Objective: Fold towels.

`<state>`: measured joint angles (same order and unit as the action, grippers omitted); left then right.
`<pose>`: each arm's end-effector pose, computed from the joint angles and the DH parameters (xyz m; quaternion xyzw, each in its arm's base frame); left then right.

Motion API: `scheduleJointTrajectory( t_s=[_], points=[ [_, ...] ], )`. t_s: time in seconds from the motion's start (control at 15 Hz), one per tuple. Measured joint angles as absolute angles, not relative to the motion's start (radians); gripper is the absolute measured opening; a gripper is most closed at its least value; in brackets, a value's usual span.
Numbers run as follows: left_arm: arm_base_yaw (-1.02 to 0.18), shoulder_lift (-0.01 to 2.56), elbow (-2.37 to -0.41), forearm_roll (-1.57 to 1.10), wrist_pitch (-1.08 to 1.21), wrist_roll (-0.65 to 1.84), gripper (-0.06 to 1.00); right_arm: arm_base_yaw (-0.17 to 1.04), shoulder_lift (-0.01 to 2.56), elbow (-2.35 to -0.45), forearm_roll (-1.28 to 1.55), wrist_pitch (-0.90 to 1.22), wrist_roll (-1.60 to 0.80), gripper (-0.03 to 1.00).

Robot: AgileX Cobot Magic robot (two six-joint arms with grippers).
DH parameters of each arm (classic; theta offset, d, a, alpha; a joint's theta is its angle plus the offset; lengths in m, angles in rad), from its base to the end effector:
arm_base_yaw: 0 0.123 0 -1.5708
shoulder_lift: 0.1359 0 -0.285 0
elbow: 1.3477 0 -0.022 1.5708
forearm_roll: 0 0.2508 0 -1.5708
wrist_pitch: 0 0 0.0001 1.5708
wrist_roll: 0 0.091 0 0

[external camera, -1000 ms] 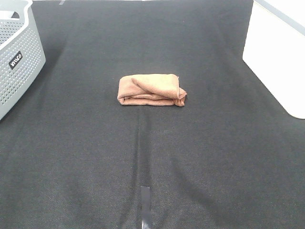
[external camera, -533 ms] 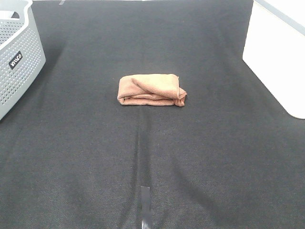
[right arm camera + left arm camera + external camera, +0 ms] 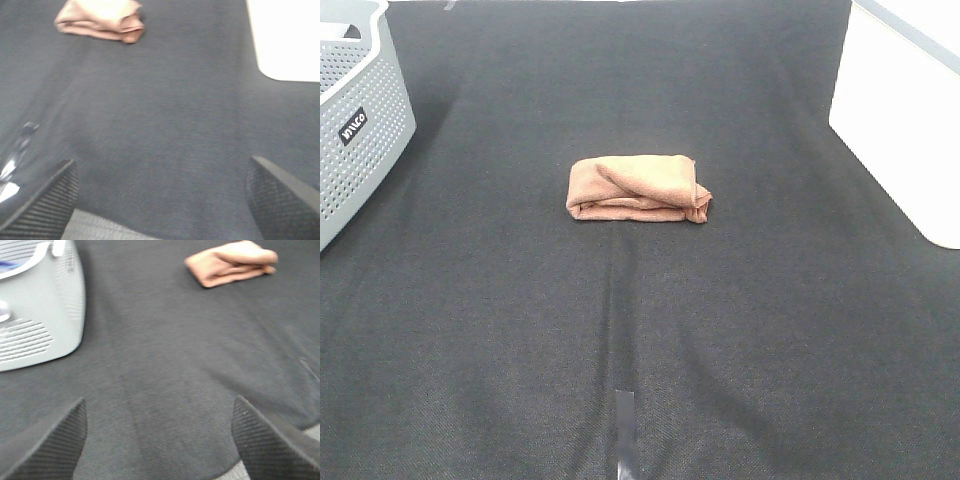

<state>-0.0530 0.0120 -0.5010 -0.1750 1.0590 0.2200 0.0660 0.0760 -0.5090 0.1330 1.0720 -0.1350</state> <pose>-0.0044 -0.0136 0.2788 0.1188 0.8441 -0.0440 0.5211 0.0044 0.0109 0.2795 -0.0881 0.8666 0.0496 0.4887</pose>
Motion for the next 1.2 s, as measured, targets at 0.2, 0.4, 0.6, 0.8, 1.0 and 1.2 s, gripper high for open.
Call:
scheduleJointTrajectory(
  t_s=[0.2,0.4,0.6,0.8,1.0,1.2],
  points=[
    [-0.021,-0.004,-0.501,-0.175,1.058,0.22,0.76,-0.026,0.076,-0.509,0.134,1.072,-0.135,0.85],
    [-0.017,-0.005,-0.501,-0.176,1.058,0.22,0.76,-0.033,0.04,-0.508,0.141,1.072,-0.135,0.85],
    [-0.017,-0.005,-0.501,-0.176,1.058,0.22,0.76,-0.033,-0.005,-0.508,0.143,1.072,-0.135,0.85],
    [-0.017,-0.005,-0.501,-0.176,1.058,0.22,0.76,-0.033,-0.006,-0.508,0.143,1.072,-0.135,0.85],
    [-0.017,-0.005,-0.501,-0.176,1.058,0.22,0.76,-0.033,-0.006,-0.508,0.143,1.072,-0.135,0.85],
    [-0.017,-0.005,-0.501,-0.176,1.058,0.22,0.76,-0.033,-0.006,-0.508,0.143,1.072,-0.135,0.85]
  ],
)
